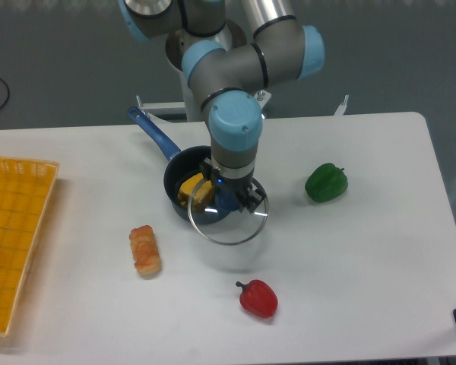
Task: Close the pot lid
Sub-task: 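Move the held glass lid over the saucepan and lower it, then settle the glass lid onto the saucepan rim, adjusting its seat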
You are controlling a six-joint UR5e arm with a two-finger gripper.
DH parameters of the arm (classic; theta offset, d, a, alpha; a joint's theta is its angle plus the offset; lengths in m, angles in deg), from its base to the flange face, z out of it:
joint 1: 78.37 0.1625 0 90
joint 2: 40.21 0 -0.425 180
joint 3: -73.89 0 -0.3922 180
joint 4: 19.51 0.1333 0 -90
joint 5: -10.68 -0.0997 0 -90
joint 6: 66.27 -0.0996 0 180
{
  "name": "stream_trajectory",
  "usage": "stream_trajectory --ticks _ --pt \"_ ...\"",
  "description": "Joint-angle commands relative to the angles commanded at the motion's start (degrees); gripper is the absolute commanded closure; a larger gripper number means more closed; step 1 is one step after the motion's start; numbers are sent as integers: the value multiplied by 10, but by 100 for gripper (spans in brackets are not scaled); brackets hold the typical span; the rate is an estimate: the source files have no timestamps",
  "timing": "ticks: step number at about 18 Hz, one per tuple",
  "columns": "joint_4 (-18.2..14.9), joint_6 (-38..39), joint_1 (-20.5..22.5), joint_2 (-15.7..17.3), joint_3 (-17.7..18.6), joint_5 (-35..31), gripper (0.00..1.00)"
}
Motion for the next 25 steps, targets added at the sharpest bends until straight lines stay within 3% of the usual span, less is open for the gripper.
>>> stream_trajectory --ticks 6,25 --pt "-1 1 -31 31 31 -5 59" --pt "-1 -6 -55 49 75 -43 58"
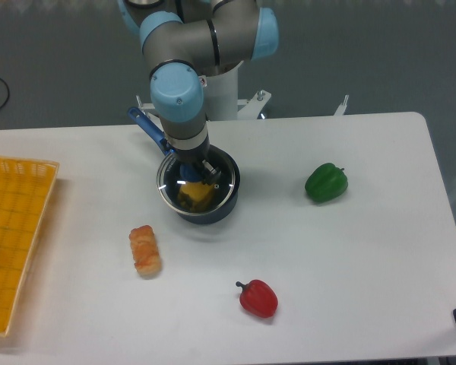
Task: Close the pot lid
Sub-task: 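Settle the glass lid onto the saucepan rim, adjusting its seat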
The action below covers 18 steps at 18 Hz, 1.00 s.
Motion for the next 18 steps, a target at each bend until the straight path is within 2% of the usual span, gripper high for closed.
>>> stream_trajectory --ticks 18 --pt "3 -22 -1 4 19 -1 58"
